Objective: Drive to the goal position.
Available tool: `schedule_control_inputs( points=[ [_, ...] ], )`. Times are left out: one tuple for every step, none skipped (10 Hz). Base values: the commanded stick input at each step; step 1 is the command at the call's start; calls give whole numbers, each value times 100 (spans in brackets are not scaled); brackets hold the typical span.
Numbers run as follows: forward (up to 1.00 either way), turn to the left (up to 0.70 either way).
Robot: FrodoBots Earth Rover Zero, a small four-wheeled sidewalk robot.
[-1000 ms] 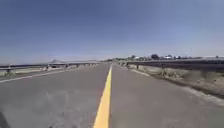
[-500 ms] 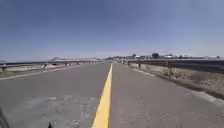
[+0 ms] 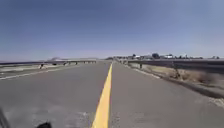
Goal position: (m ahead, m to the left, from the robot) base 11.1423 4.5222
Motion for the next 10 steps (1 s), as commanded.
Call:
schedule_control_inputs(
  points=[
    [85, 0],
    [85, 0],
    [85, 0],
    [85, 0],
    [85, 0],
    [85, 0],
    [85, 0],
    [85, 0],
    [85, 0],
    [85, 0]
  ],
)
